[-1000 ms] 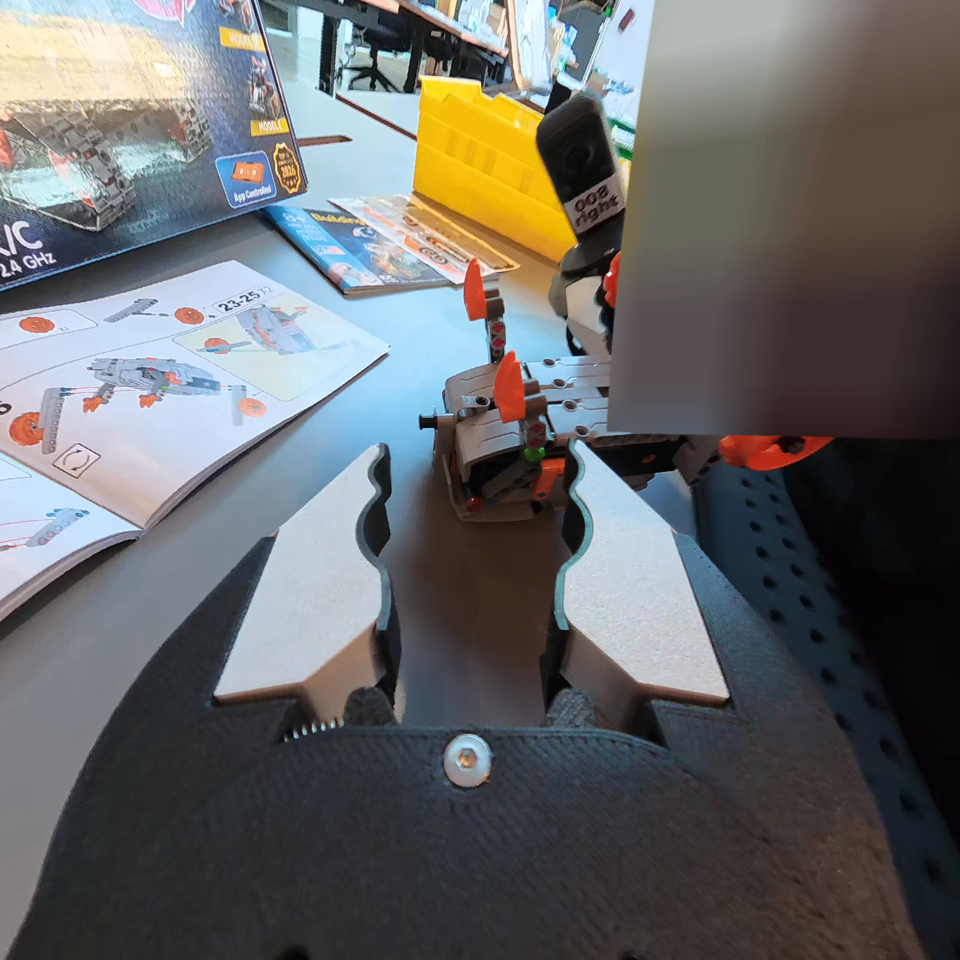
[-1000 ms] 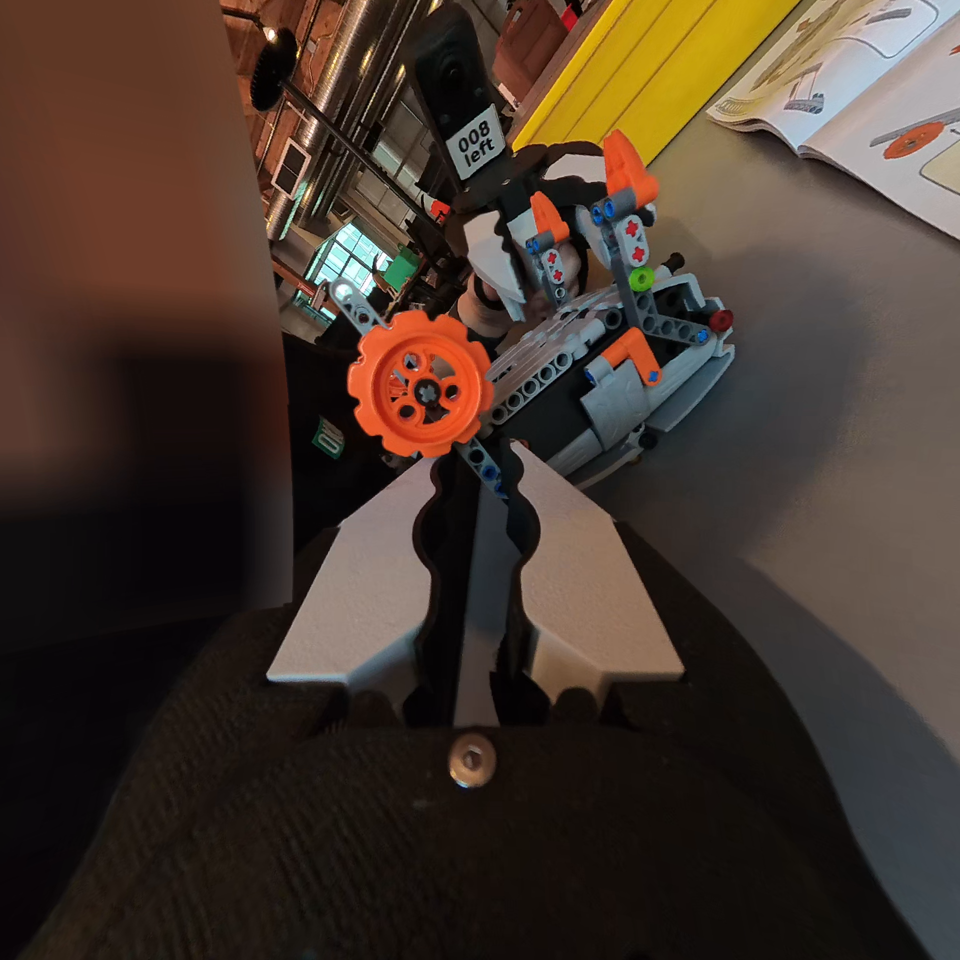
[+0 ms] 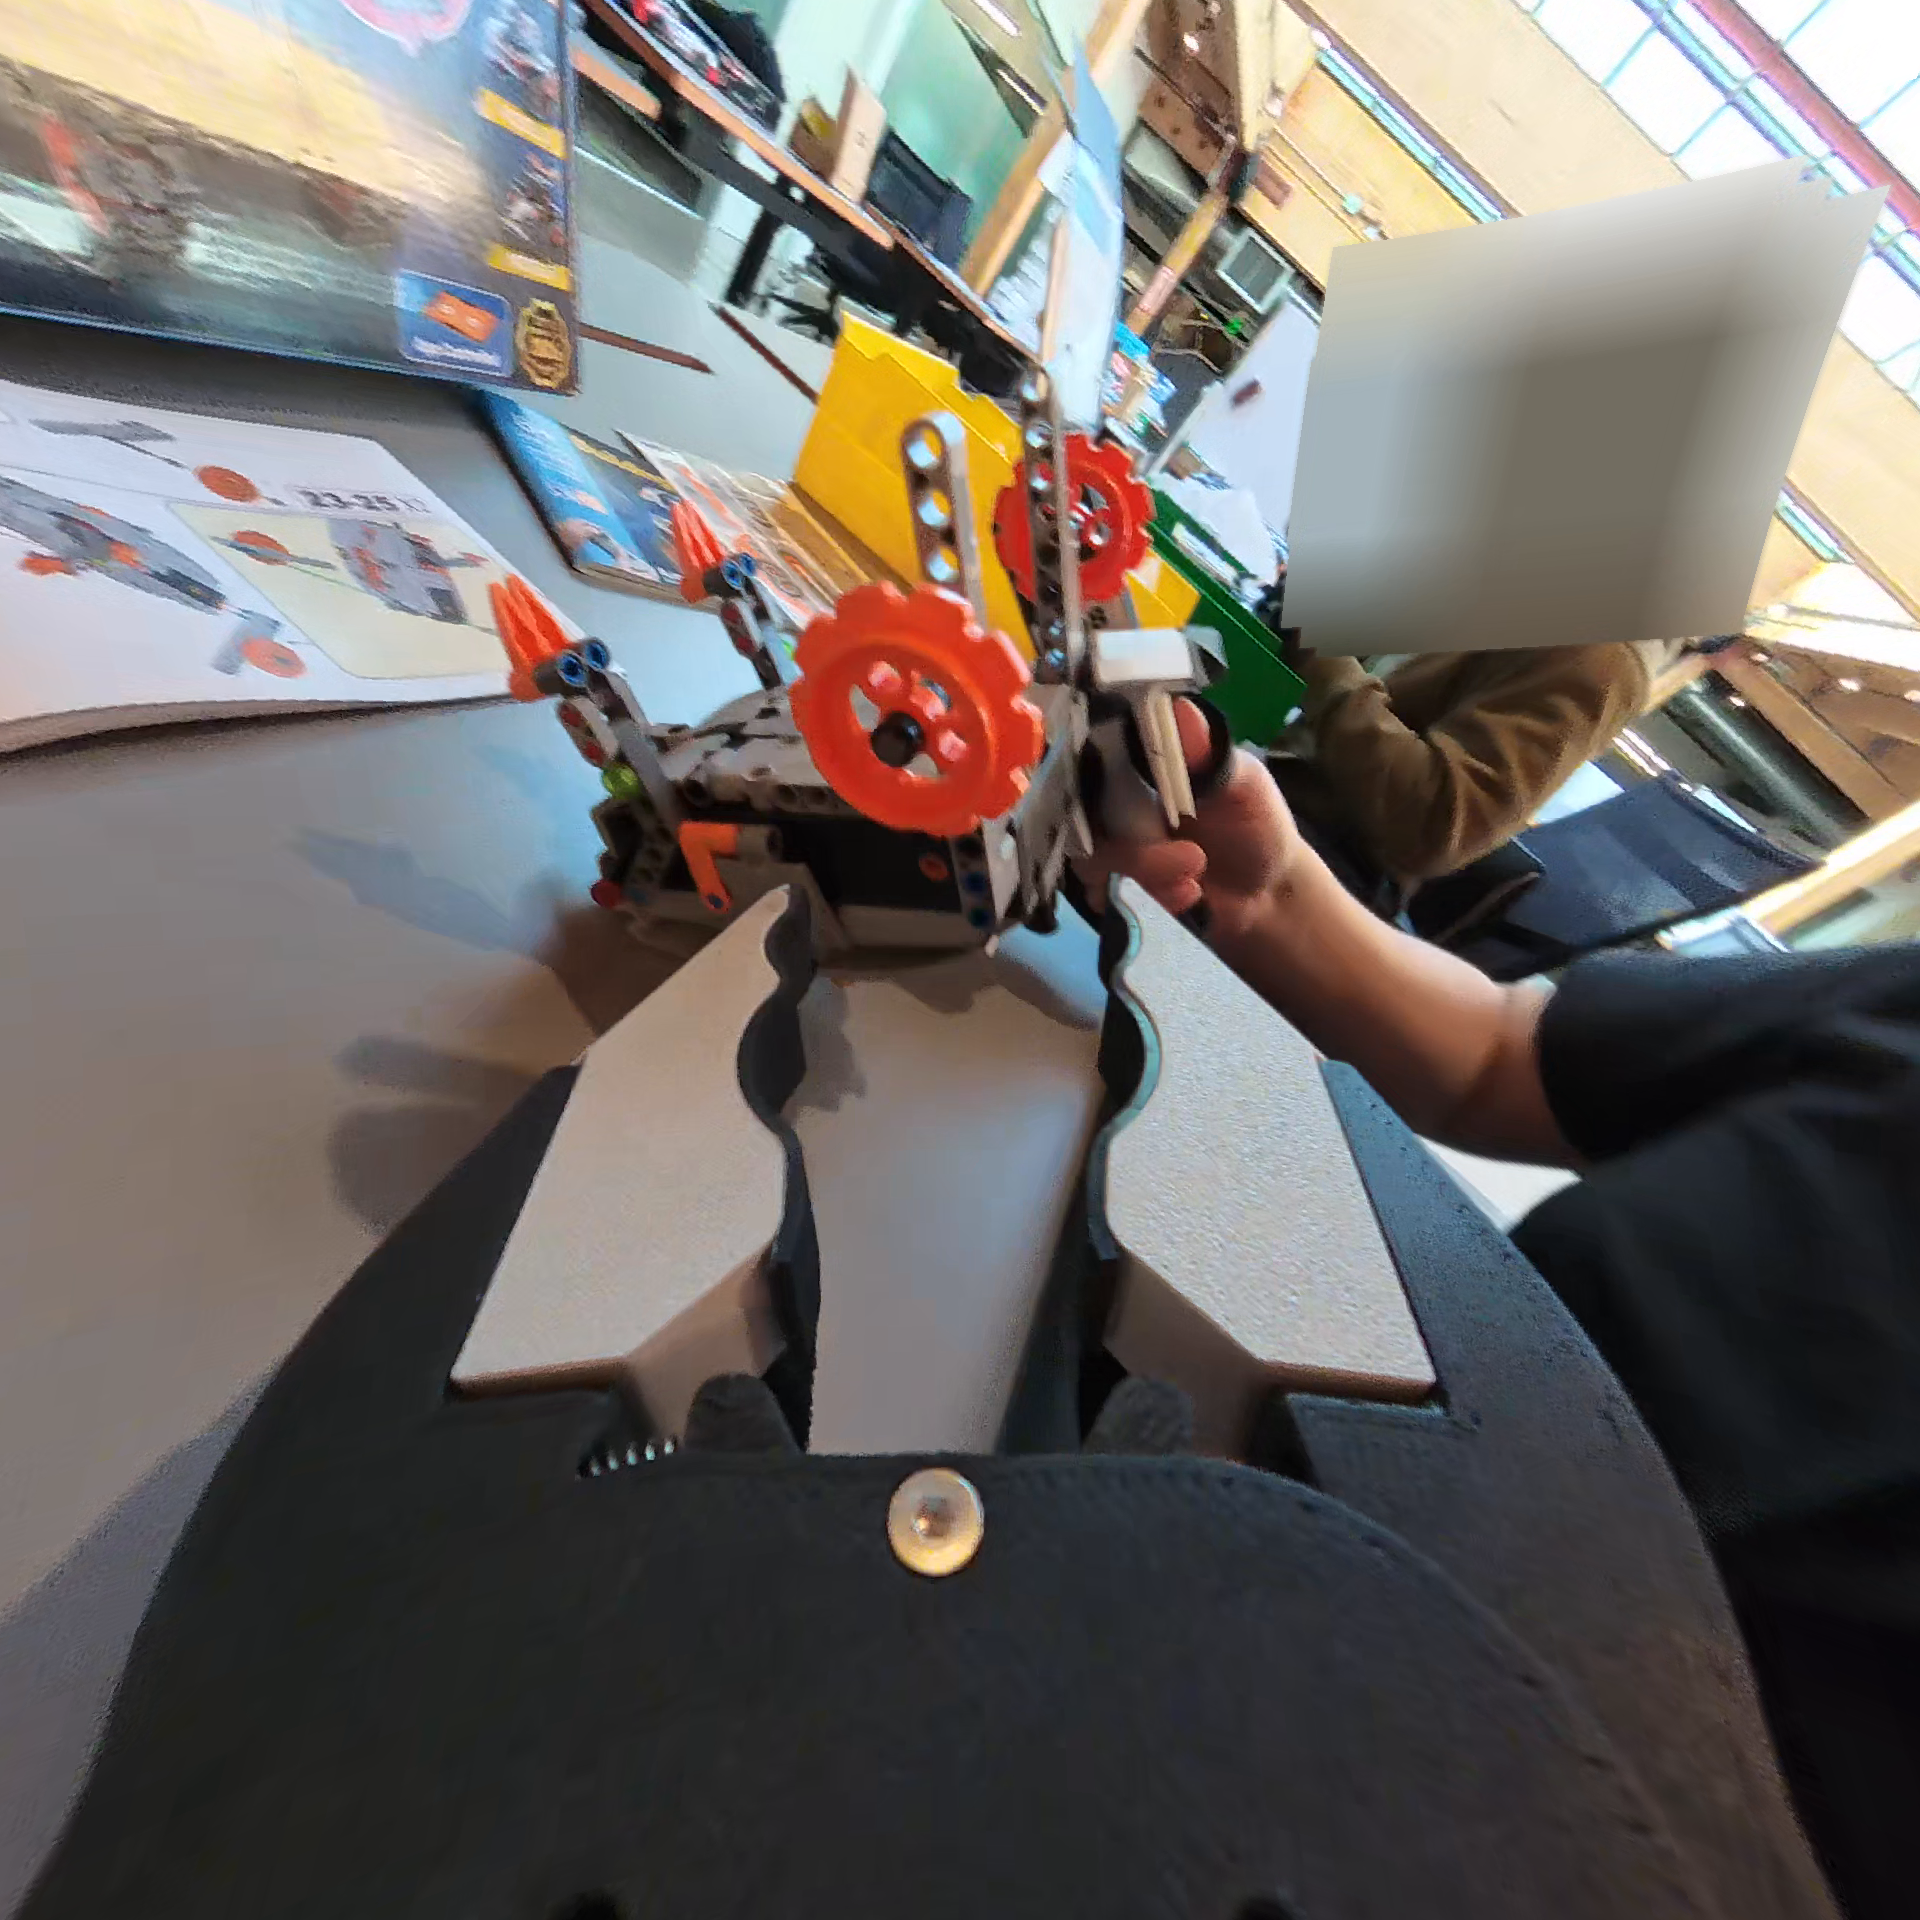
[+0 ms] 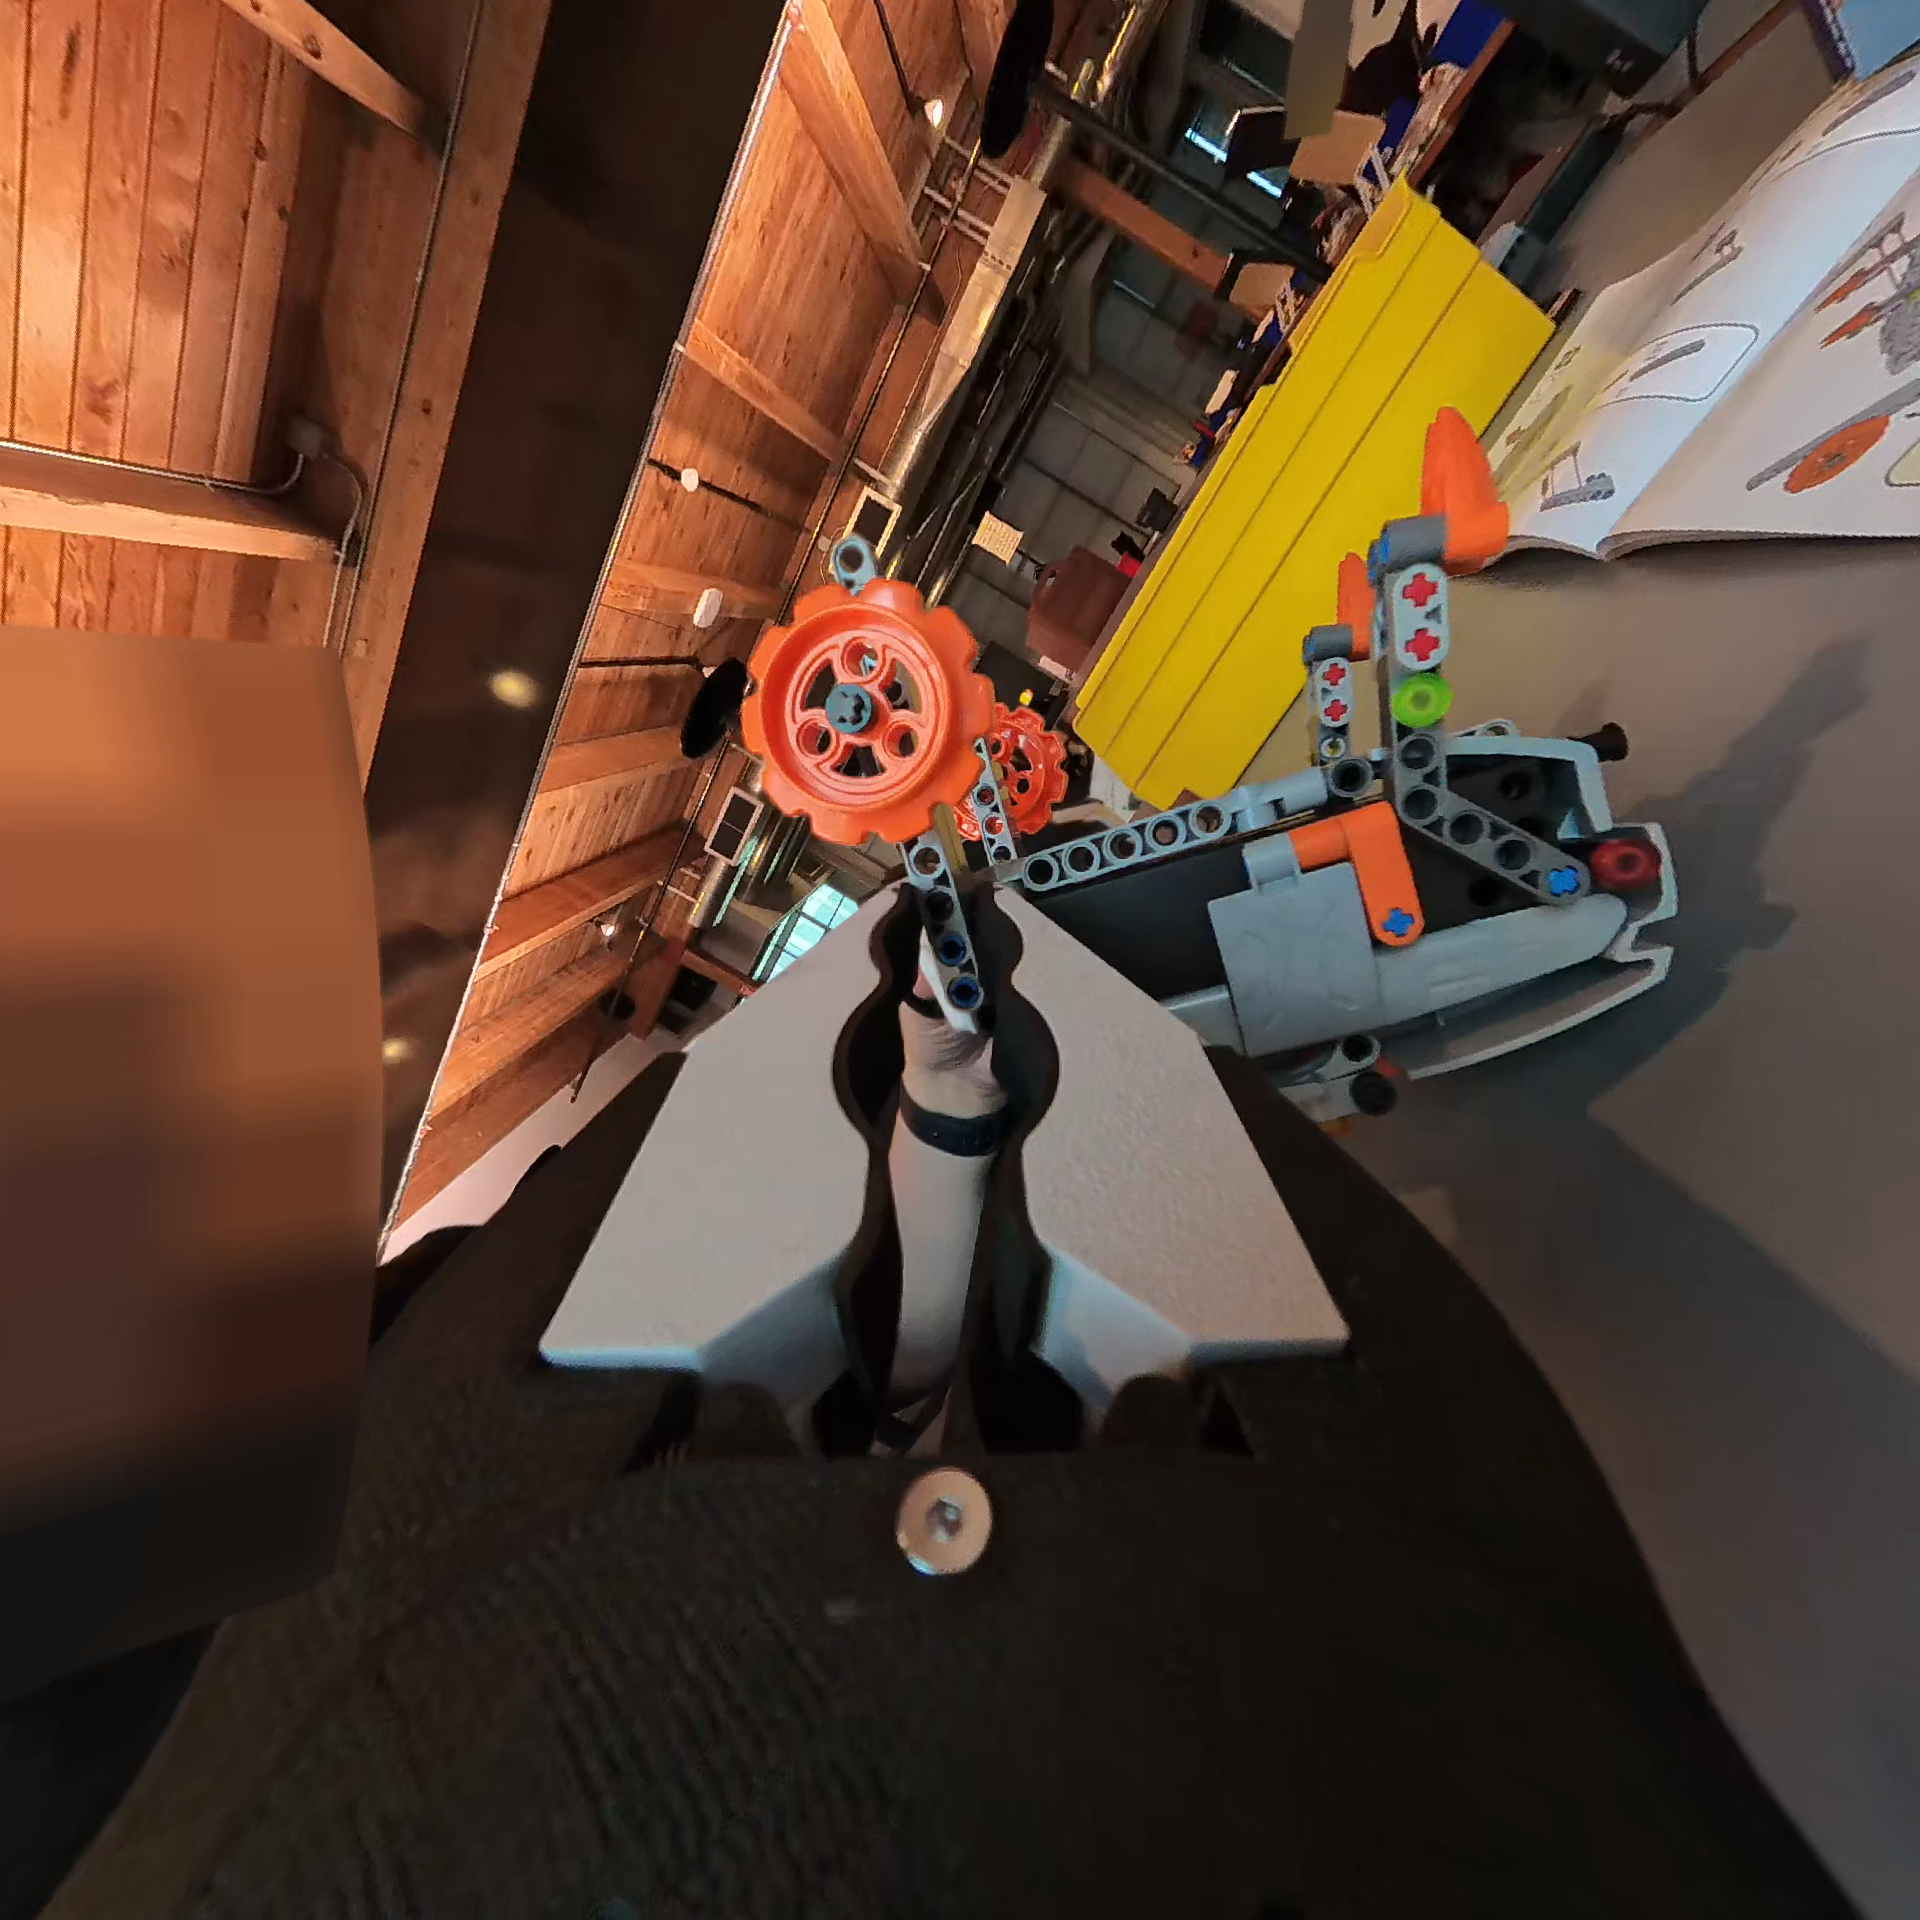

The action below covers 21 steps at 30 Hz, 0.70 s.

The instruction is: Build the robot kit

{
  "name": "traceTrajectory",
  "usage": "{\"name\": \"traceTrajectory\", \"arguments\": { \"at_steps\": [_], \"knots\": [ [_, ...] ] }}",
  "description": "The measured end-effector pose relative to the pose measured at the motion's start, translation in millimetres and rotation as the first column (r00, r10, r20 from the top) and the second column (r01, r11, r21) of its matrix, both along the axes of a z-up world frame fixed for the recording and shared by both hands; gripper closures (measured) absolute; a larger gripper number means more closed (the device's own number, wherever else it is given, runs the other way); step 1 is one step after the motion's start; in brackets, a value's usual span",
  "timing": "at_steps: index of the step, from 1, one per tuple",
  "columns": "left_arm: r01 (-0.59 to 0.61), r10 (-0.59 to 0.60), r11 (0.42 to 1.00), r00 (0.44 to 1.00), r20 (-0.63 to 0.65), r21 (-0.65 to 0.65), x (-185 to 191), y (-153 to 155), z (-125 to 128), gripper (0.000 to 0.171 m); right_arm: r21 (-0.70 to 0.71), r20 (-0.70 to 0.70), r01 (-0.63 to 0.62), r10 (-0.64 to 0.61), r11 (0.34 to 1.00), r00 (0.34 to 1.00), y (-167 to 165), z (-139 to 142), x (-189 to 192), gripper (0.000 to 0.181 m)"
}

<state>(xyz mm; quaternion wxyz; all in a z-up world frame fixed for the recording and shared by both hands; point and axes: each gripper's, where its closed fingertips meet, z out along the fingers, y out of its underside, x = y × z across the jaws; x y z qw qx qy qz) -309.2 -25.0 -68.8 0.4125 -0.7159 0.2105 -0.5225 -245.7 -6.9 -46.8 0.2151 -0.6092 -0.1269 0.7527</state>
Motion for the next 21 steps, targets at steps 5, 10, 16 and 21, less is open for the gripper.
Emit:
{"name": "traceTrajectory", "arguments": {
  "at_steps": [5, 10, 16, 21],
  "knots": [
    [0.047, -0.045, 0.998, 0.997, -0.070, 0.033, 26, 3, -4, 0.146, 0.001, 0.004, 0.016, -0.016, 1.000, 1.000, -5, -4, 4, 0.172],
    [0.083, -0.084, 0.996, 0.994, -0.064, -0.009, 29, 1, -5, 0.161, -0.008, 0.016, 0.007, -0.007, 1.000, 1.000, -2, -10, 10, 0.171],
    [0.147, -0.147, 0.988, 0.989, -0.004, -0.053, 19, -1, -3, 0.163, 0.161, 0.090, 0.051, -0.066, 0.986, 0.994, -1, -6, 18, 0.167],
    [0.146, -0.139, 0.987, 0.985, 0.098, -0.068, 10, 1, 6, 0.165, 0.296, 0.180, 0.052, -0.109, 0.954, 0.978, -2, -12, 19, 0.156]
  ]
}}
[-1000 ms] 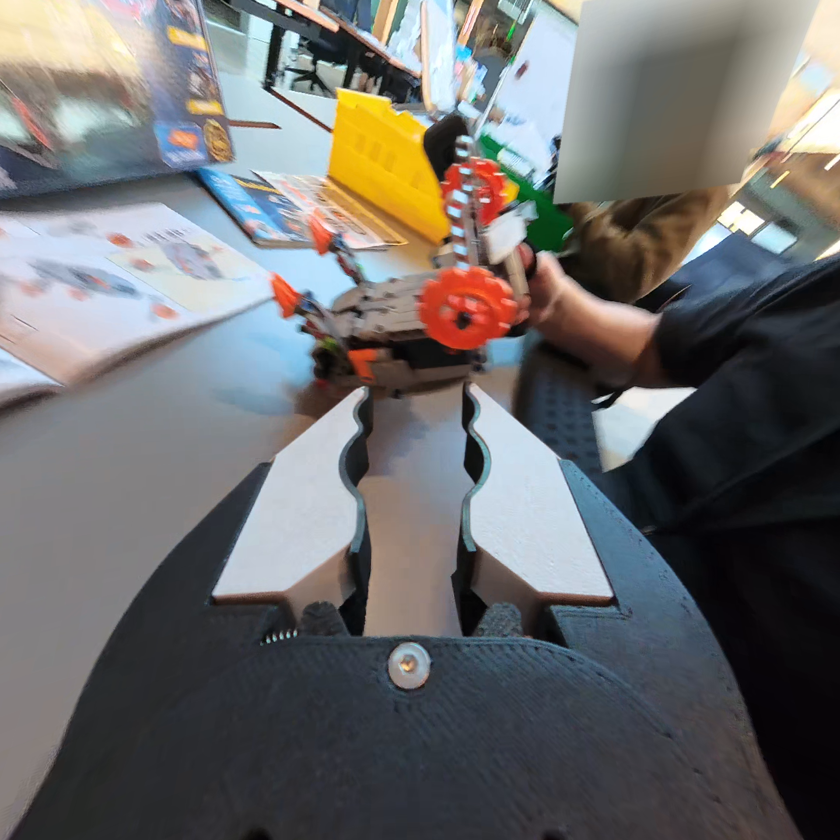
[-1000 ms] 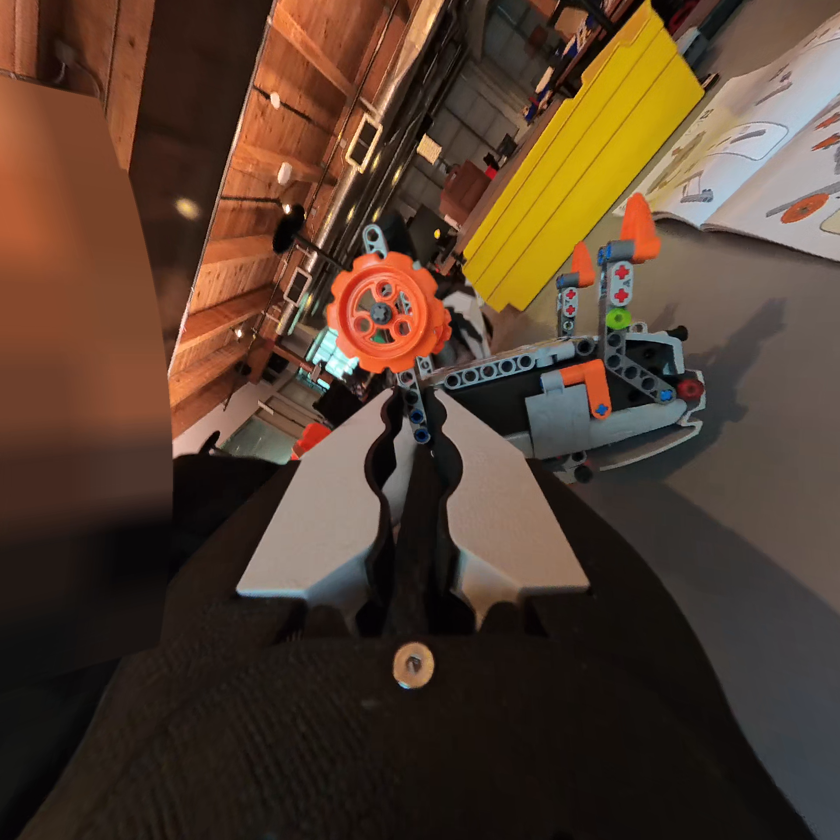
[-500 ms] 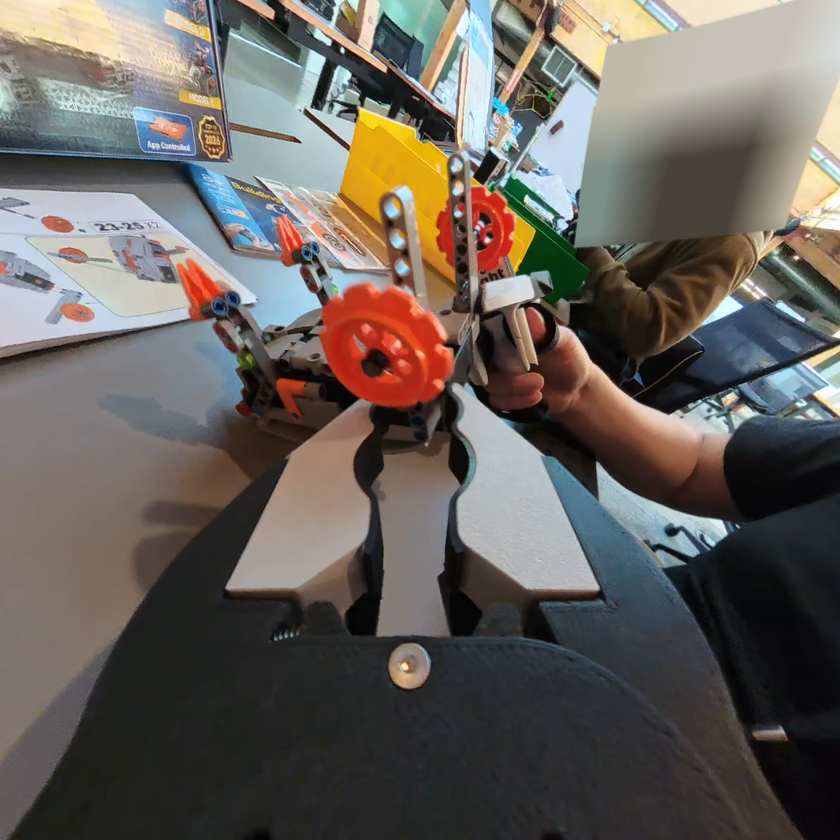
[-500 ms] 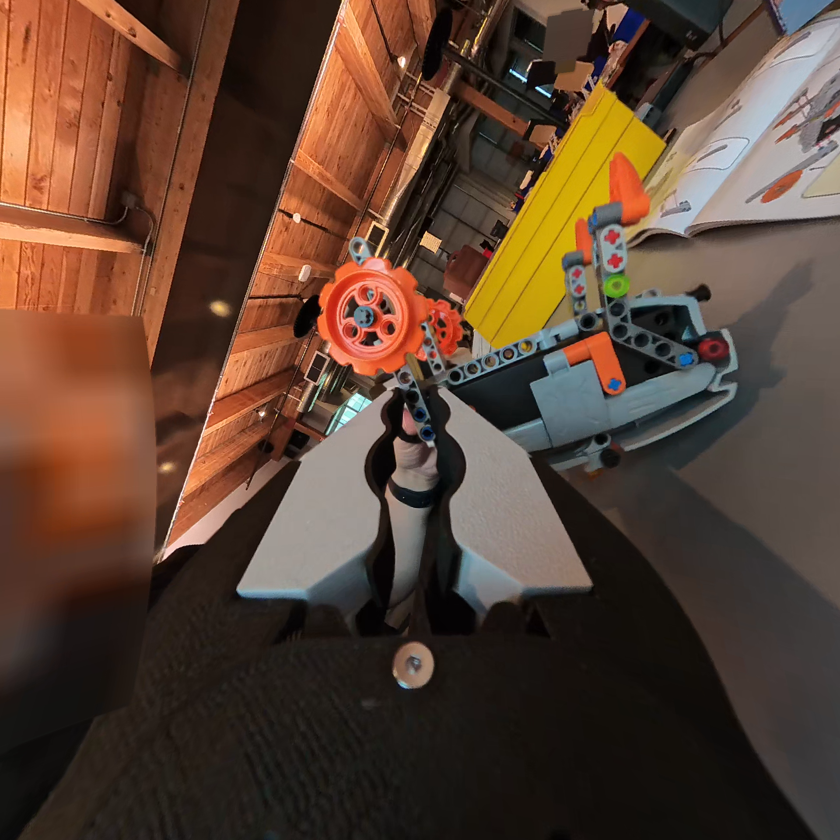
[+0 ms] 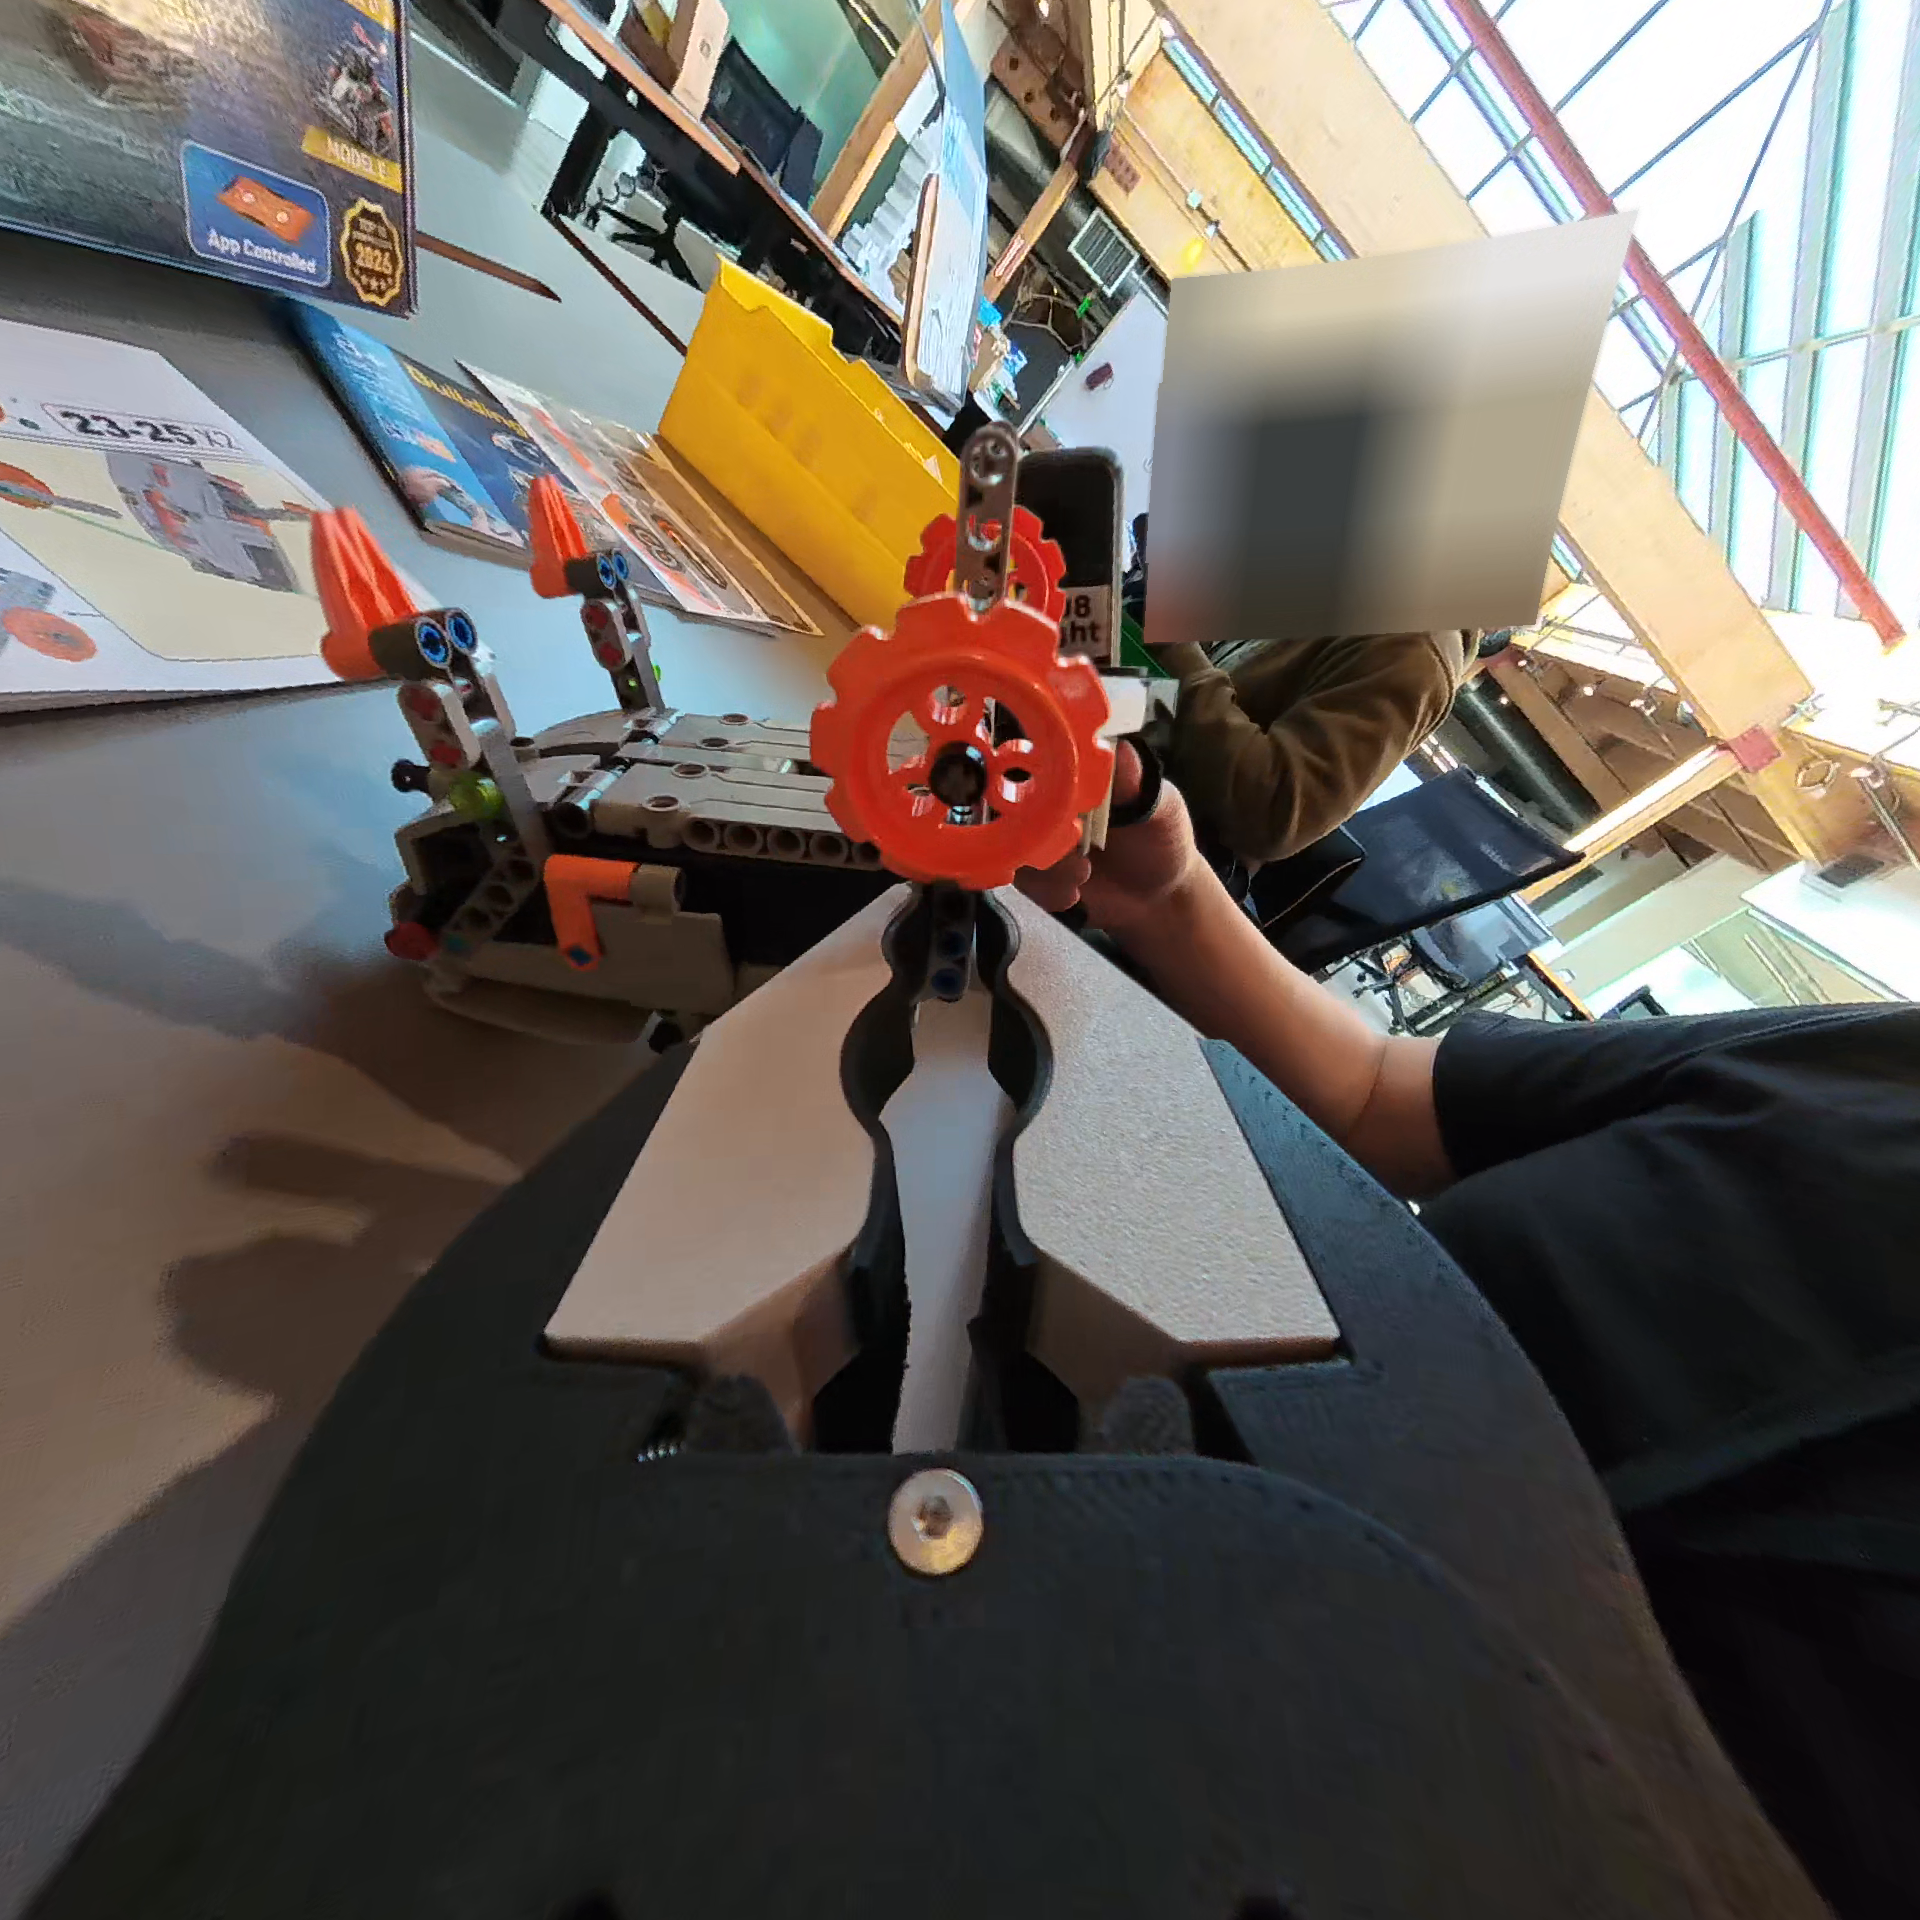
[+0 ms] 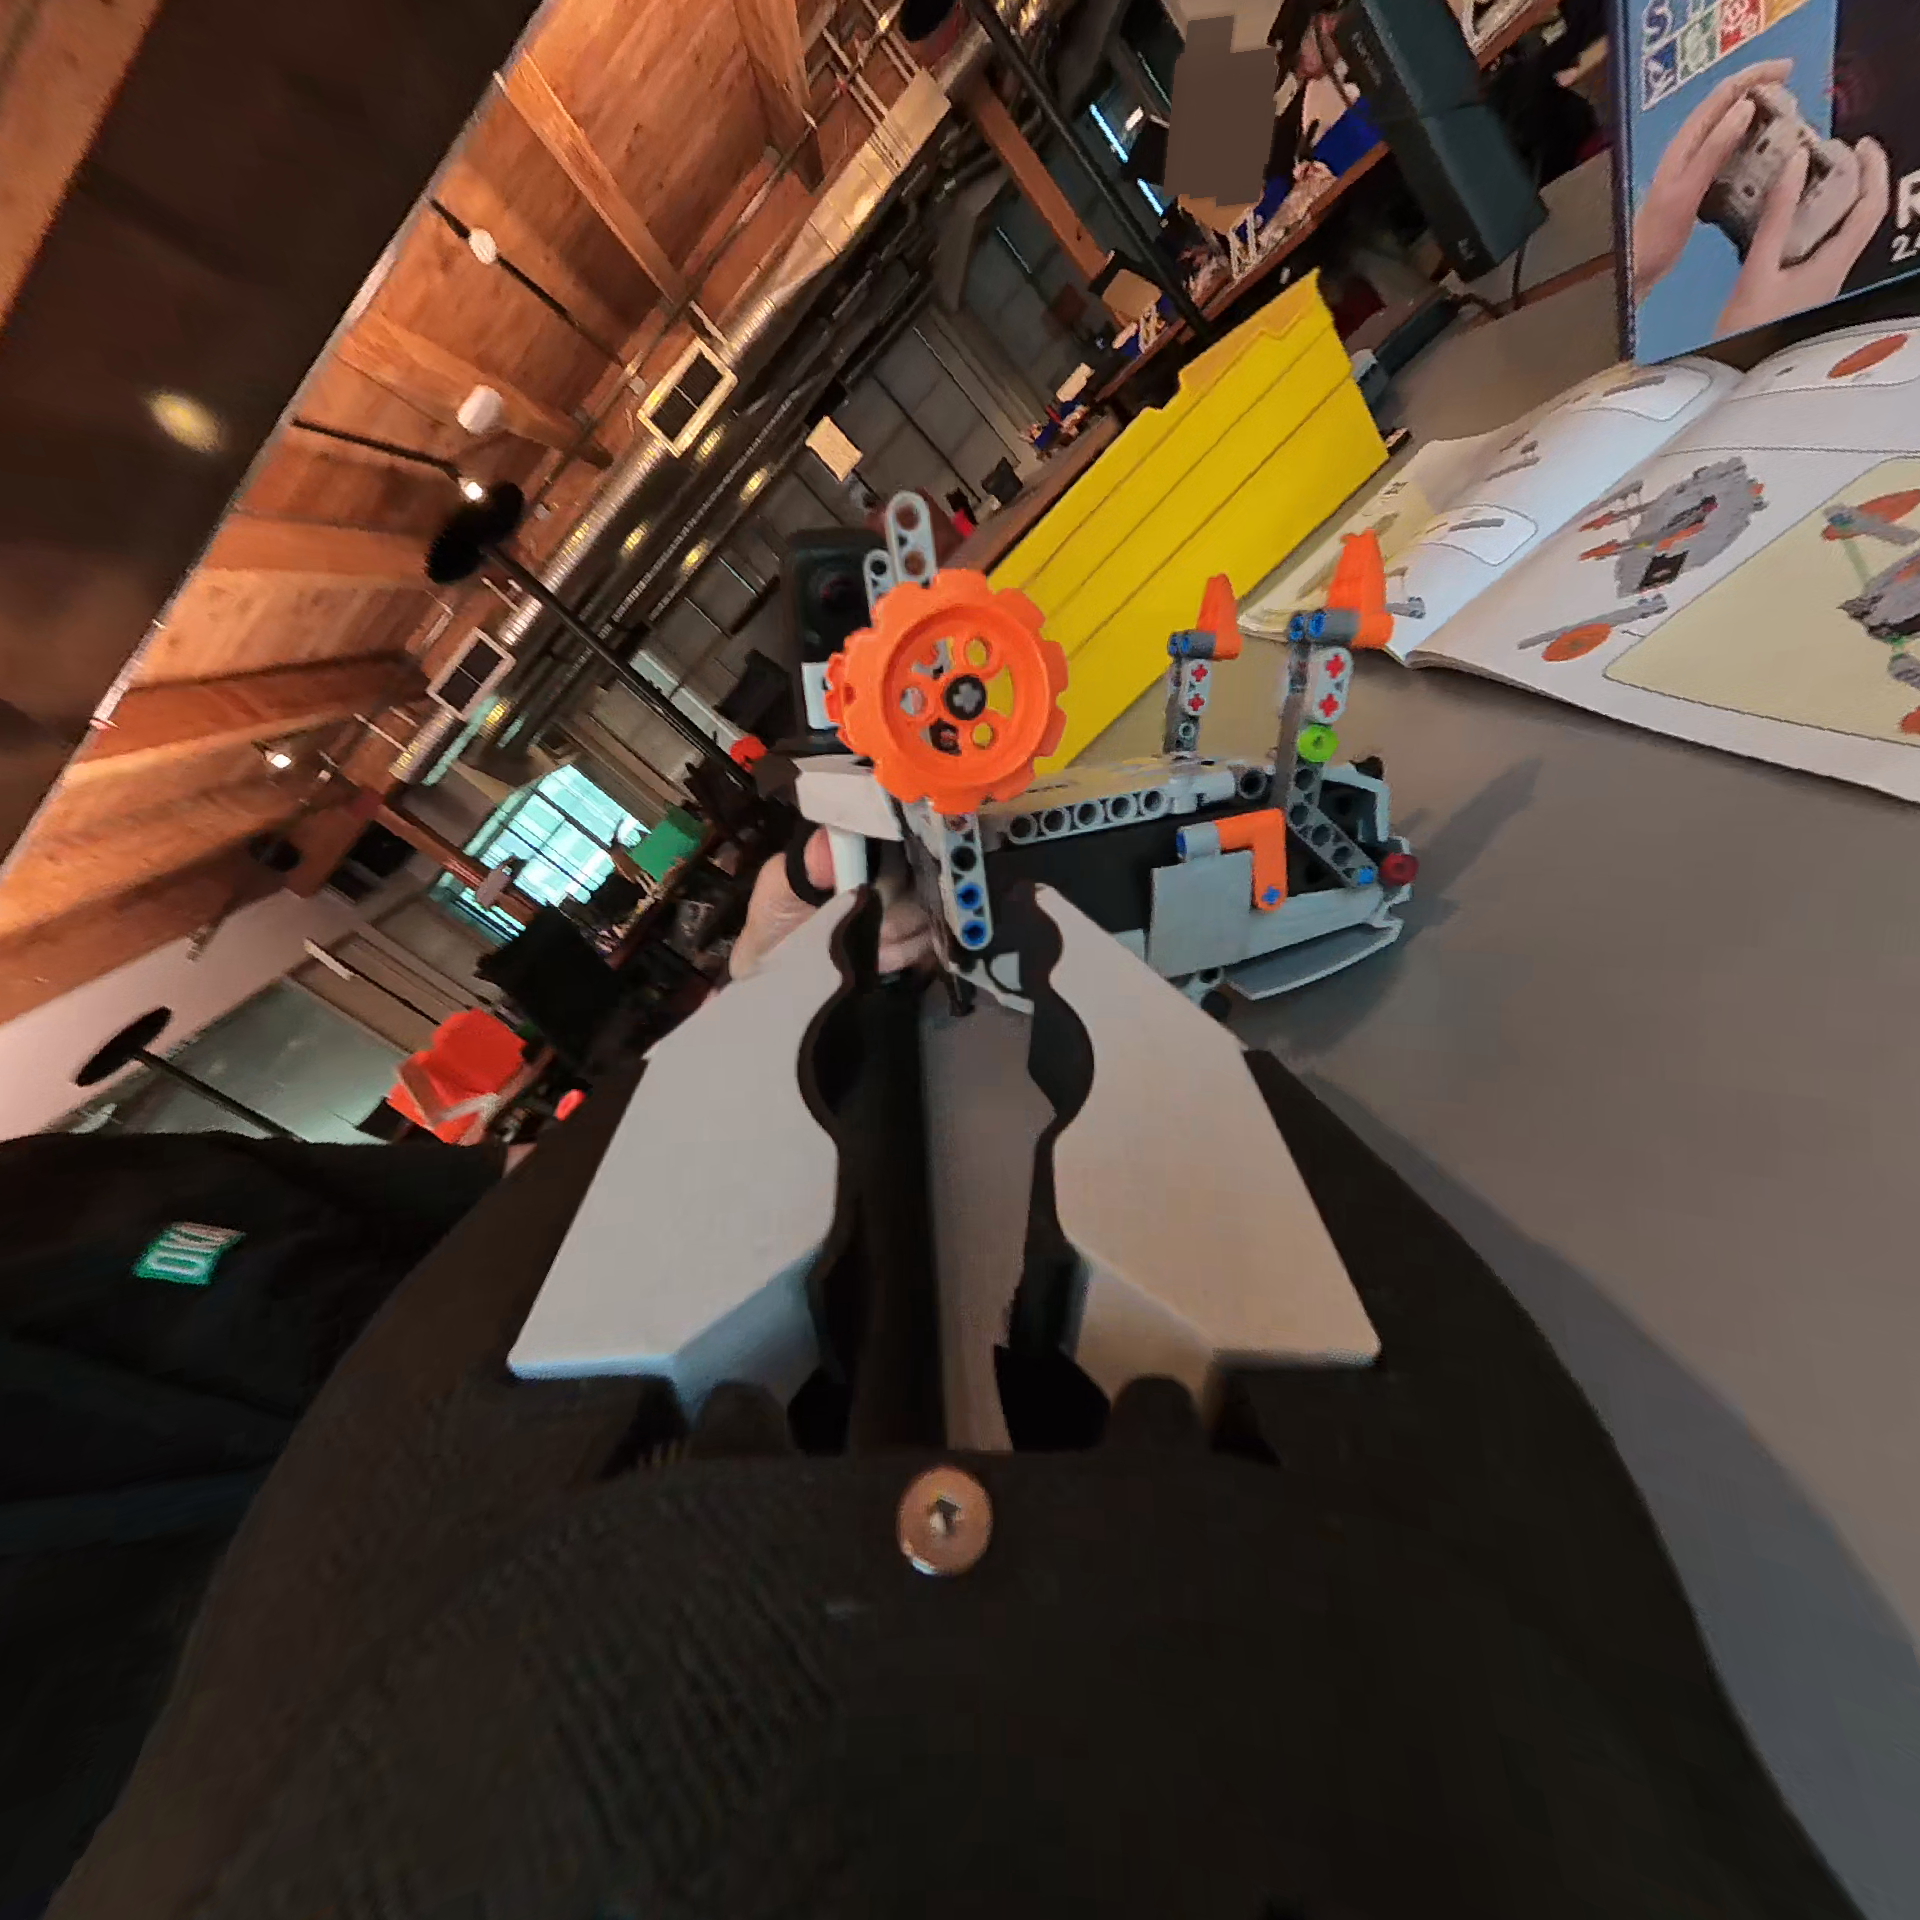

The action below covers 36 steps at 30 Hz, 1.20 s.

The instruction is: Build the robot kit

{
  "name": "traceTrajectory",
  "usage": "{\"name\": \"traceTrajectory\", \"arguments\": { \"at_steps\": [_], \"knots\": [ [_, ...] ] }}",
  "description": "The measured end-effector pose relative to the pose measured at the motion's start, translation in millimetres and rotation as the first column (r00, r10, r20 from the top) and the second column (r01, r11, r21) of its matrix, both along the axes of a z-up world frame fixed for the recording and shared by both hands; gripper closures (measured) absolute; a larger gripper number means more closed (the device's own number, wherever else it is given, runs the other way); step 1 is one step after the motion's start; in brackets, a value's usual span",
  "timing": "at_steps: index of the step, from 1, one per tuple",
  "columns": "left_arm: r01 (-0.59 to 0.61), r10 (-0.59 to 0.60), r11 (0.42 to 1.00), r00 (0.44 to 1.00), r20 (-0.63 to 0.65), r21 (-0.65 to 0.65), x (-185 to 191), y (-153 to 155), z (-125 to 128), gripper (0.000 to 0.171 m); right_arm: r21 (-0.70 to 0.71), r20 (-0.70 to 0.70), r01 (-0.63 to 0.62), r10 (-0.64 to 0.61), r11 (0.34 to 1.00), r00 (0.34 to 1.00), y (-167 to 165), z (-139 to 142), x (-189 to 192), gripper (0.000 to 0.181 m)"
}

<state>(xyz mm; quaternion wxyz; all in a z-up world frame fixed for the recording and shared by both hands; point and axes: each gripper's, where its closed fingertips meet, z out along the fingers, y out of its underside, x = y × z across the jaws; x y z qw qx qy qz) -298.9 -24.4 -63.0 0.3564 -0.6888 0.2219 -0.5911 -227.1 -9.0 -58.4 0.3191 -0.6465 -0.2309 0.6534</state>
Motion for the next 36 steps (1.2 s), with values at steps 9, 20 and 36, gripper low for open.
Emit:
{"name": "traceTrajectory", "arguments": {
  "at_steps": [9, 20, 36],
  "knots": [
    [0.021, -0.021, 1.000, 0.999, 0.044, -0.012, 1, -5, 2, 0.165, 0.038, 0.003, -0.053, 0.053, 0.998, 0.999, -8, -2, -18, 0.173],
    [0.040, -0.034, 0.998, 0.991, 0.126, -0.041, -2, -15, 8, 0.166, 0.078, -0.030, -0.073, 0.075, 0.994, 0.997, -18, 6, -23, 0.175],
    [-0.028, 0.037, 0.996, 0.992, 0.120, -0.082, -11, -5, -2, 0.162, 0.279, 0.106, 0.000, -0.031, 0.960, 0.994, -23, 2, -31, 0.175]
  ]
}}
